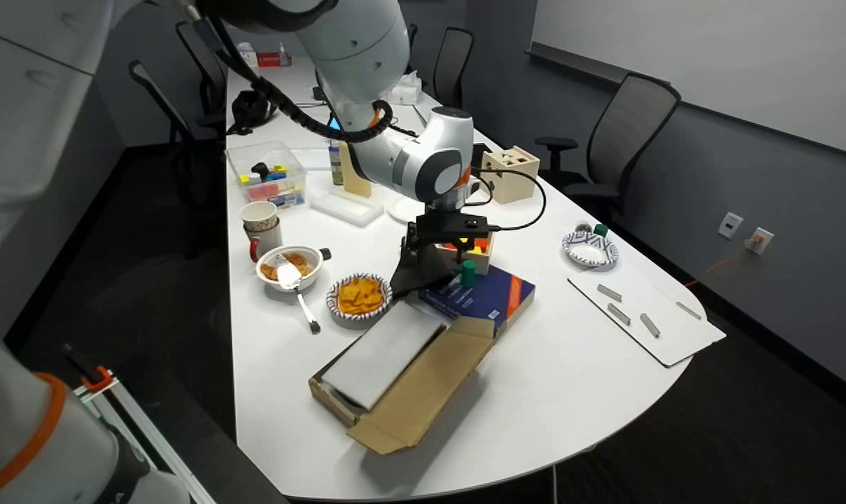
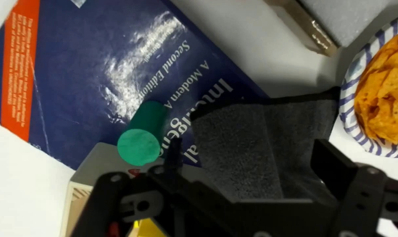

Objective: Use the black towel to wipe the table

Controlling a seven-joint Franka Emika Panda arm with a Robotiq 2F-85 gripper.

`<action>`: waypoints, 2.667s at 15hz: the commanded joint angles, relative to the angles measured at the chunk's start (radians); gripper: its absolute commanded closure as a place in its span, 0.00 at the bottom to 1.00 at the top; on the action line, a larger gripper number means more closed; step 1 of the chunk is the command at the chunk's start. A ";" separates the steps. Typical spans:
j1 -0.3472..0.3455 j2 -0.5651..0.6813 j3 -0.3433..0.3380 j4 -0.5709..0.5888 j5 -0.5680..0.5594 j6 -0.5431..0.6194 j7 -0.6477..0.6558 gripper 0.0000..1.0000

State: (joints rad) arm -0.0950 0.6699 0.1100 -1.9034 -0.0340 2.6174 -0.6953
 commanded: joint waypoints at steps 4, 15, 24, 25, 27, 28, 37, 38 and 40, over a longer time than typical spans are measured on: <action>-0.021 0.083 0.030 0.092 -0.021 -0.009 -0.009 0.42; -0.049 0.040 0.067 0.048 0.001 -0.016 -0.005 1.00; -0.020 -0.153 0.157 -0.170 0.114 0.040 0.179 0.99; -0.022 -0.164 0.187 -0.186 0.146 0.061 0.184 0.99; -0.010 -0.164 0.236 -0.200 0.198 0.133 0.210 0.99; 0.004 -0.156 0.248 -0.200 0.207 0.173 0.231 0.99; 0.163 0.018 0.118 -0.146 0.098 0.353 0.442 0.99; 0.176 0.042 0.102 -0.134 0.086 0.347 0.458 0.99; 0.199 0.082 0.078 -0.111 0.061 0.343 0.482 0.99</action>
State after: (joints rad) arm 0.0623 0.6912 0.2283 -2.0627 0.0754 2.9473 -0.2747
